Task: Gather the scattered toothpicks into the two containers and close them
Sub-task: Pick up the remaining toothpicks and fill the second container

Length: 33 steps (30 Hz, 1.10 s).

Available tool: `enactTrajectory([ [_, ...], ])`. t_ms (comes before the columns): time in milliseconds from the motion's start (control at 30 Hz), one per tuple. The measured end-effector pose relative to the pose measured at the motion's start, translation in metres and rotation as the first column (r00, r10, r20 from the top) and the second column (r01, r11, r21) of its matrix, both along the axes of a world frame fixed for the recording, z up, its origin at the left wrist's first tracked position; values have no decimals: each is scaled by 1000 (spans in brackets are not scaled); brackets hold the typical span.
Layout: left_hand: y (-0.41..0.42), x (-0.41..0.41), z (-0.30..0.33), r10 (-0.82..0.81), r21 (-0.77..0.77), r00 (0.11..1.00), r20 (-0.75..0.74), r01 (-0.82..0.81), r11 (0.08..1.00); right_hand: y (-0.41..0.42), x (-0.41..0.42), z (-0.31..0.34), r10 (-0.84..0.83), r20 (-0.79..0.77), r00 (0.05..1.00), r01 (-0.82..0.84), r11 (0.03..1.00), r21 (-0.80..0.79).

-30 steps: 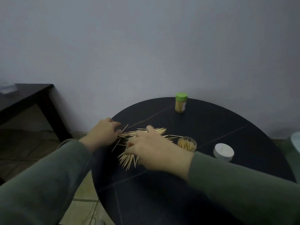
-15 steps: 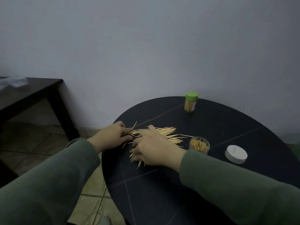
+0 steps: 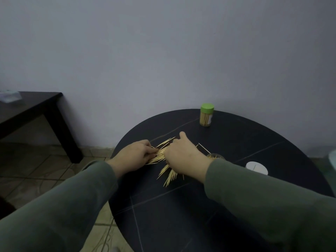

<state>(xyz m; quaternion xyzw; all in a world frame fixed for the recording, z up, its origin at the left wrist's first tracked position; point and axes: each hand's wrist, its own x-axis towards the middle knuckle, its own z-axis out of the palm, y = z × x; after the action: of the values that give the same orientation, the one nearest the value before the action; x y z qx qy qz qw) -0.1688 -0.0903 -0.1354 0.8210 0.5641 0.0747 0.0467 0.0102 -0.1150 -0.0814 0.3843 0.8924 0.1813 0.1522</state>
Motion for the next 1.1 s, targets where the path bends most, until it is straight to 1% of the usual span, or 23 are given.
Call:
enactTrajectory([
  [67,1,5,2,-13,3,1000,-13,13,1000,1,2,3,-23,36,999,23,1000,0],
  [133,3,5,4,-3,32,1000,10,3,999,3,3,4,-9,49,999,9,1000,6],
  [233,10,-7,4,70,81,997,45,-74,994,2,4,4,52,55,997,-49,997,-55],
  [300,15,-20,3,101,39,995,-16,-101,994,-1,6,8,85,49,995,-77,988,-135],
  [400,15,-33,-1,79,-64,987,-139,-89,994,-2,8,16,101,79,992,-81,972,-221],
  [500,13,-36,-3,63,-65,985,-158,-74,995,-1,7,21,96,150,984,-57,968,-245],
  [567,11,-33,-1,74,-26,984,-161,-79,997,-1,6,20,101,153,983,-63,969,-239],
  [633,9,-28,-2,90,29,988,-126,-87,996,0,6,16,102,130,986,-69,970,-233],
  [700,6,-21,-3,103,34,991,-88,-100,994,1,6,13,107,106,989,-81,970,-228],
  [767,5,-15,-4,105,-16,988,-112,-108,994,2,5,12,110,81,991,-90,972,-218],
  [833,6,-11,-4,84,-57,982,-170,-95,994,3,6,12,104,40,994,-93,974,-208],
  [967,8,-8,4,91,-51,965,-245,-107,993,8,13,7,84,-48,995,-90,985,-149],
  [1033,5,-4,12,84,-100,959,-272,-115,988,11,15,7,48,-56,997,-55,991,-125],
  [1100,-1,1,20,76,-192,961,-268,-130,973,15,17,9,17,-28,999,-19,995,-99],
])
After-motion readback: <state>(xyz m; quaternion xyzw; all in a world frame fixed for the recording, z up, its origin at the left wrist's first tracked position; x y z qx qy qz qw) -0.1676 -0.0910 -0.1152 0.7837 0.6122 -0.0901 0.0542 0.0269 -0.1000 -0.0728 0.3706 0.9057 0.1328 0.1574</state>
